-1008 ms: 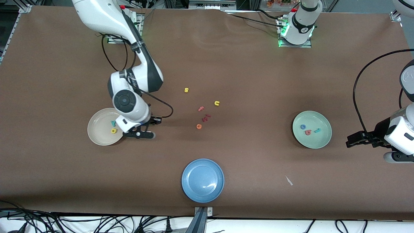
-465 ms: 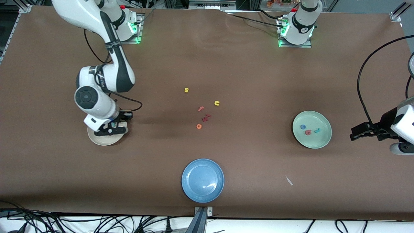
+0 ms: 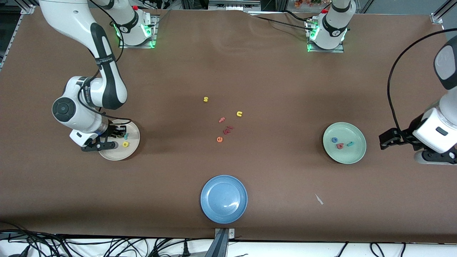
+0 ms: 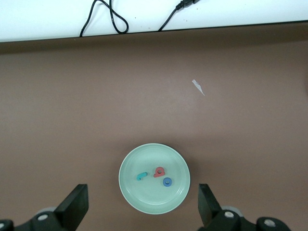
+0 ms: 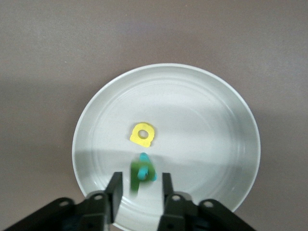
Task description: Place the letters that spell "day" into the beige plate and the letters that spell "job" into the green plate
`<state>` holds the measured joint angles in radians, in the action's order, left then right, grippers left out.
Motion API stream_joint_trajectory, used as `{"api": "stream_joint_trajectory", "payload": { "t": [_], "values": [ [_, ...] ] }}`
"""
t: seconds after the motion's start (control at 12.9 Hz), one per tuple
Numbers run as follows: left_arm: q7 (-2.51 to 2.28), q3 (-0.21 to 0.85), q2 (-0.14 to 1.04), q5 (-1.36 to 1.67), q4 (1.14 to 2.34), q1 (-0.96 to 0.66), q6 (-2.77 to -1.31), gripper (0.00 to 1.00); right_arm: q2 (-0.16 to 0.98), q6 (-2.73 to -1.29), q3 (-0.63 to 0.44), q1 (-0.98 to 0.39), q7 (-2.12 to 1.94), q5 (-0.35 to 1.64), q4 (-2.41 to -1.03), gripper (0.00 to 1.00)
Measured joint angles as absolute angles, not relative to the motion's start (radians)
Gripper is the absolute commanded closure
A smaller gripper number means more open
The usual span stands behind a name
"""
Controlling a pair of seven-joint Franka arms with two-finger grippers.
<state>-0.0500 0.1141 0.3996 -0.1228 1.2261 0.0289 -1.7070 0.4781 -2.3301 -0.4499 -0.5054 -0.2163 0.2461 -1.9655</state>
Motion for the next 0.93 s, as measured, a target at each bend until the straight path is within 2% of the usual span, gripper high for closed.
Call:
{"api": "stream_joint_trajectory", "payload": {
  "t": [0.15,0.39,0.78,0.93],
  "values": [
    [-0.050,0.105,0.383,-0.123,1.241,0.026,-1.702,0.00,0.478,-2.319,-0.442,-0.513,-0.210,0.255,-1.952,0.00],
    [-0.049,0.111,0.373,-0.123,1.278,0.030,-1.725,0.00,0.478,-2.207,-0.437,-0.529,-0.148,0.258,-1.882,0.00],
    [-0.049,0.130,0.270,-0.123,1.454,0.034,-1.843,0.00,0.474,-2.063,-0.435,-0.594,0.006,0.260,-1.791,0.00],
    [-0.050,0.130,0.252,-0.123,1.469,0.038,-1.850,0.00,0.471,-1.982,-0.435,-0.606,0.053,0.260,-1.745,0.00]
  ]
}}
